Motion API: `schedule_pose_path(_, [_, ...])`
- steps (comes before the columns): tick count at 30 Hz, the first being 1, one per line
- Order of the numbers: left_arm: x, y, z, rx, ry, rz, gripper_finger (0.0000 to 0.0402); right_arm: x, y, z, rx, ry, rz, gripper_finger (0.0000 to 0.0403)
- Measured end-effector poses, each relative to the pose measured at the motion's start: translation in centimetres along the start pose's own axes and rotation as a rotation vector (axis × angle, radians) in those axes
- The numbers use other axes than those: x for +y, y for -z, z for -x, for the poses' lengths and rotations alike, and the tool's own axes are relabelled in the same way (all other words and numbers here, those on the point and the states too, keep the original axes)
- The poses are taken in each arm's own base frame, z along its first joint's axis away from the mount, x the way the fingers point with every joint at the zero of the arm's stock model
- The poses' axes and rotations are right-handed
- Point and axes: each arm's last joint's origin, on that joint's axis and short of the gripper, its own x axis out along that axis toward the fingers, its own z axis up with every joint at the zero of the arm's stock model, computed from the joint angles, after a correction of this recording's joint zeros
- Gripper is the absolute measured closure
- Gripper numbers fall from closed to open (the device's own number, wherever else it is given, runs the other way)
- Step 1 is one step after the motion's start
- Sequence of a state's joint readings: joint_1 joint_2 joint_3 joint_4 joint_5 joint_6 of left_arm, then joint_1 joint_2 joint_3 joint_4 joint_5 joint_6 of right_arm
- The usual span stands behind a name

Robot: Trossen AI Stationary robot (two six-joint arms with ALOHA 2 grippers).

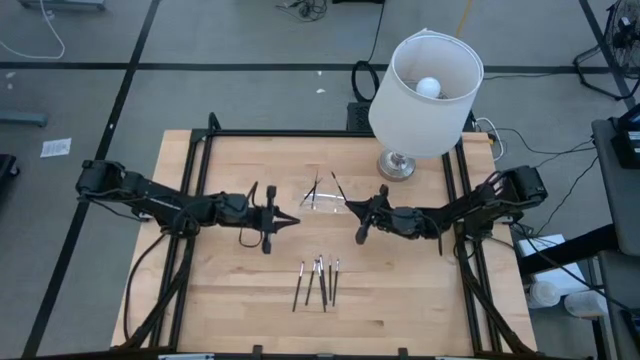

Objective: Put items in baskets/containers
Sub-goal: Put the black liner brush transparent organizer

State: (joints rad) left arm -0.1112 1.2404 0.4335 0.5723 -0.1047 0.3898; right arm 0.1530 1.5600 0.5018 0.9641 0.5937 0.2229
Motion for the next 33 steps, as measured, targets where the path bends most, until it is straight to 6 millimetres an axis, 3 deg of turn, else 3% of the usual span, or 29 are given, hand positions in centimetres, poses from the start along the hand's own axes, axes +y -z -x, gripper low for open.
schedule_pose_path(11, [-1.8, -0.6, 0.2, -0.018, 0.074, 0.083, 0.036, 3.9, 0.2, 2.0, 0.025, -0.148, -0.003, 0.0403])
schedule_pose_path(17, [-2.4, -0.9, 0.4, -0.029, 0.1, 0.078, 0.036, 7.0, -0.3, 2.2, 0.153, -0.177, 0.027, 0.0403])
schedule_pose_path(27, [-2.5, -1.0, 0.4, -0.04, 0.103, 0.087, 0.036, 11.6, 3.1, 1.3, 0.407, -0.227, 0.039, 0.0403])
schedule_pose_path(33, [-2.5, -1.0, 0.4, -0.038, 0.103, 0.097, 0.036, 14.6, 4.4, 0.4, 0.473, -0.229, 0.045, 0.0403])
